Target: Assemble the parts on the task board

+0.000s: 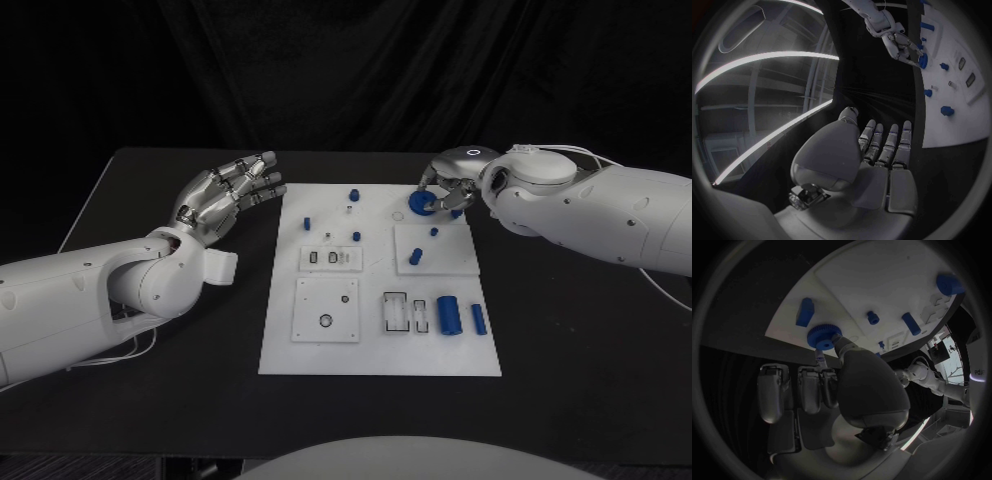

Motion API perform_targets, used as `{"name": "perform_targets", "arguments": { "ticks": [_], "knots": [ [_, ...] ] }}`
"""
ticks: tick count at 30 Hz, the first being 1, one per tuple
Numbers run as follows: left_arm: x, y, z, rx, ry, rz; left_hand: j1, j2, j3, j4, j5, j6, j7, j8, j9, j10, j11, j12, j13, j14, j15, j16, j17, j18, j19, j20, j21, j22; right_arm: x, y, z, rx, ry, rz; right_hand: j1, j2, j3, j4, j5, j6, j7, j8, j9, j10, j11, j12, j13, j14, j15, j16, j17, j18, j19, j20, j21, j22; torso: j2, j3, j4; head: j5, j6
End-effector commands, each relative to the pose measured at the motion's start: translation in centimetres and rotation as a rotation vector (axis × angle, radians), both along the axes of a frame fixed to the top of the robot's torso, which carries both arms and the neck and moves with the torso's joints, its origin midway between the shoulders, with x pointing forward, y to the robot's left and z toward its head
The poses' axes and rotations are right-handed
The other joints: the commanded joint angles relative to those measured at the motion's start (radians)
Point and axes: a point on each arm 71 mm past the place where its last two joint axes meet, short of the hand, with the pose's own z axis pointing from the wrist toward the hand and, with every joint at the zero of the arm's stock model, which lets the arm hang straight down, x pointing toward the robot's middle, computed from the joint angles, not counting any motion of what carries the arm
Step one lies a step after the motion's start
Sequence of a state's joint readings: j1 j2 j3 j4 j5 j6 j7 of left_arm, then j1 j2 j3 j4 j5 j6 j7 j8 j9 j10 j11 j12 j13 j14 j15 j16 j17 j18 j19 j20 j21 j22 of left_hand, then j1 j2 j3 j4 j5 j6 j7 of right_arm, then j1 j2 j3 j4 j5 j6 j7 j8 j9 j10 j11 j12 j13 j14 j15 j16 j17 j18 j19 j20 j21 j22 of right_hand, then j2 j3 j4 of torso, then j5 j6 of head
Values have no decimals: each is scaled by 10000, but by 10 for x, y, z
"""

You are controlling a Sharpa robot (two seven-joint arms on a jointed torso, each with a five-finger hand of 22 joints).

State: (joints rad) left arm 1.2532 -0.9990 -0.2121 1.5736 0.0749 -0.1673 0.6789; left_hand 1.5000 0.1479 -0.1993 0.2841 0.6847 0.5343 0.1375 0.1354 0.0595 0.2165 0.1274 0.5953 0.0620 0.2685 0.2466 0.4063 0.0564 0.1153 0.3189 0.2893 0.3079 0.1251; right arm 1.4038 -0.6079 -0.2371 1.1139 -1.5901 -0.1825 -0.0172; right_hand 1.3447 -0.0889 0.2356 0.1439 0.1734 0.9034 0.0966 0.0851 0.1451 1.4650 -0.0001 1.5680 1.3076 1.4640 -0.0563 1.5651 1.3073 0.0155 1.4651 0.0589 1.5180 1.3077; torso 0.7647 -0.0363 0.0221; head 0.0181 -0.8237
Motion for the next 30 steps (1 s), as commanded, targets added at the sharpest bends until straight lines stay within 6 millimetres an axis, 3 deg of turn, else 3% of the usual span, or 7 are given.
{"name": "perform_targets", "arguments": {
  "ticks": [1, 3, 11, 23, 30],
  "knots": [
    [-1, -2, 2, -250, -354, -102, 103, 5, 70, 17, 75, -48, 19, 53, -6, 11, 66, -3, 9, 45, 4, 69, 11, -138, 83, 22, 57, 10, 0, -1, -5, -202, 189, -202, 231, -19, 25, -152, 238, 211, 2, 97, 92, 1058, 55, 28, 2631, 1068, 17, 57, 2634, 40, 613, -15, -84, 2320, 3, 6, 3, -3, -2],
    [-1, -2, 2, -252, -351, -107, 103, 5, 70, 17, 75, -48, 19, 53, -6, 11, 66, -3, 9, 45, 4, 69, 11, -138, 83, 22, 57, 10, 0, 0, -6, -208, 210, -193, 404, -2, 88, -290, 603, 477, 22, 220, 217, 1058, 66, 28, 2631, 1068, 27, 57, 2634, 52, 586, -12, -125, 2306, -2, 5, -8, 9, -6],
    [-1, -2, 2, -253, -337, -115, 103, 5, 70, 17, 75, -48, 19, 53, -6, 11, 66, -3, 9, 45, 4, 69, 11, -138, 83, 22, 57, 10, -1, 2, -6, -110, 79, 0, 784, 114, 182, -676, 1101, 1198, -61, 758, 774, 1058, 14, 28, 2631, 1068, -12, 57, 2634, 69, 545, -33, -190, 2292, -9, 3, -7, 48, -21],
    [-2, -1, 2, -259, -321, -125, 113, 3, 85, 19, 90, -55, 19, 57, -7, 9, 69, -1, 9, 50, 7, 76, 11, -140, 92, 21, 65, 11, -5, 9, -3, -124, -424, 652, 822, 266, 57, -837, 1023, 1387, -133, 1361, 1448, 1058, 8, 28, 2631, 1068, -27, 57, 2634, 31, 633, -60, -79, 2361, -9, -3, -14, 69, -12],
    [-3, 1, 3, -246, -317, -76, 113, 3, 85, 19, 90, -55, 19, 57, -7, 9, 69, -1, 9, 50, 7, 76, 11, -140, 92, 21, 65, 11, -13, 21, 11, 491, -1203, 1251, 667, 262, -62, -746, 927, 1317, -142, 1522, 1677, 1058, 64, 28, 2631, 1068, 11, 57, 2634, 3, 701, -32, 11, 2406, -11, -7, -3, 78, 30]
  ]
}}
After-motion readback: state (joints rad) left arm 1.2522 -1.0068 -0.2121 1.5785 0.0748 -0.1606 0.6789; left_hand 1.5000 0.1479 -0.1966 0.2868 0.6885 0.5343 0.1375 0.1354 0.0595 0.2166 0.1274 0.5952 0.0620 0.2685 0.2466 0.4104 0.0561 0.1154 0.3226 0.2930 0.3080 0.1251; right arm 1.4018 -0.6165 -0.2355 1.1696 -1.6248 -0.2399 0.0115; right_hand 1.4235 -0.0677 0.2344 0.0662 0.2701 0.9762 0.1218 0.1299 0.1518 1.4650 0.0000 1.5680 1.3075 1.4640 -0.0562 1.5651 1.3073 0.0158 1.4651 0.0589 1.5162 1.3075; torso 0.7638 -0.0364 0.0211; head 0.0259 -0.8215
